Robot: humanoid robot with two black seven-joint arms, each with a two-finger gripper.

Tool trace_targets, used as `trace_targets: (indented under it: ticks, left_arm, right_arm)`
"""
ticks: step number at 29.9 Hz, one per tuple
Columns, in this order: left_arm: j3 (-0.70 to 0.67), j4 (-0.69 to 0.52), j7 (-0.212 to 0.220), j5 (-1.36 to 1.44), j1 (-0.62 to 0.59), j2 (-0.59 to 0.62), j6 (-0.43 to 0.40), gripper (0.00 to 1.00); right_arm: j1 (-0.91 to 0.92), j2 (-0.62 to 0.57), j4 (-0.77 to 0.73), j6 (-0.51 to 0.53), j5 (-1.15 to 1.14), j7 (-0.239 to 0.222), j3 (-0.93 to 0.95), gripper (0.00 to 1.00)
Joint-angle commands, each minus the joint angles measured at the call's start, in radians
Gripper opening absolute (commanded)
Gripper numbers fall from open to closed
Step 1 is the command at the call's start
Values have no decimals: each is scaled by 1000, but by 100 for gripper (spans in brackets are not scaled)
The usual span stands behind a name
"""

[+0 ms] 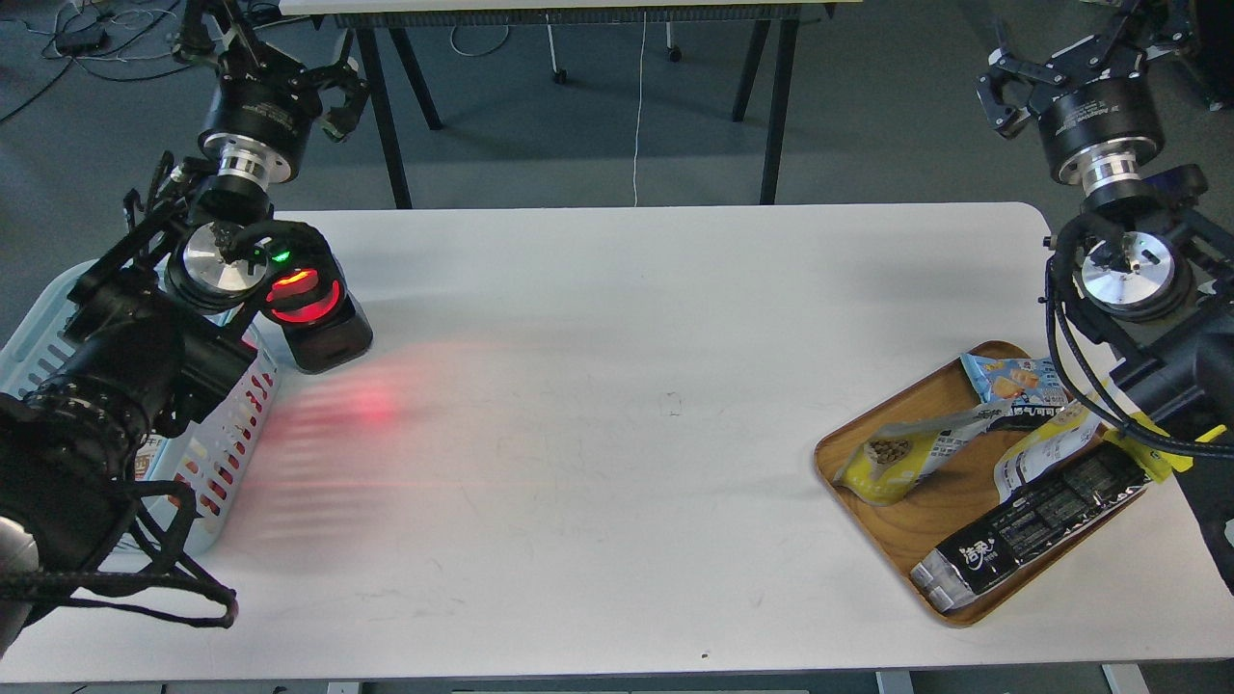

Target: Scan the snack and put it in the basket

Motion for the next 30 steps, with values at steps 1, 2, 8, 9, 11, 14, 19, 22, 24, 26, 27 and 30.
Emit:
trace_targets:
  ticks: [1, 2, 8, 9, 11, 14, 19, 22, 24, 26, 27, 30]
  left_arm:
    - [14, 0, 6, 2, -1, 17, 0, 99]
    - [17, 0, 9, 6, -1, 20, 0, 99]
    - [69, -14, 8, 9, -3, 40, 0, 99]
    - [71, -15, 8, 8, -5, 49, 0, 99]
    - [69, -24, 6, 8, -6, 62, 0, 99]
    - [69, -43, 3, 8, -6, 69, 0, 99]
    - [69, -51, 3, 8, -6, 88, 0, 99]
    - [71, -52, 8, 8, -6, 111, 0, 99]
    - [71, -66, 8, 8, -6, 126, 0, 99]
    - [69, -84, 8, 8, -8, 135, 0, 99]
    - [68, -98, 8, 8, -8, 141, 0, 99]
    - [63, -121, 8, 8, -6, 146, 0, 99]
  right_arm:
    - [7, -7, 0, 16, -1, 0, -23, 99]
    - [7, -10, 0, 19, -1, 0, -30, 99]
    - [69, -73, 14, 37, -48, 0, -127, 99]
    - [106, -105, 17, 37, -70, 0, -175, 99]
    - [180, -142, 31, 49, -105, 0, -273, 99]
    - [276, -171, 77, 71, -159, 0, -387, 99]
    - [419, -224, 176, 69, -405, 0, -490, 99]
    - [513, -234, 251, 56, -623, 0, -595, 99]
    - [582, -234, 306, 40, -700, 0, -692, 99]
    - [658, -230, 363, 7, -736, 0, -802, 99]
    - [706, -225, 391, -9, -748, 0, -859, 99]
    - [848, -211, 472, -36, -829, 0, -1005, 99]
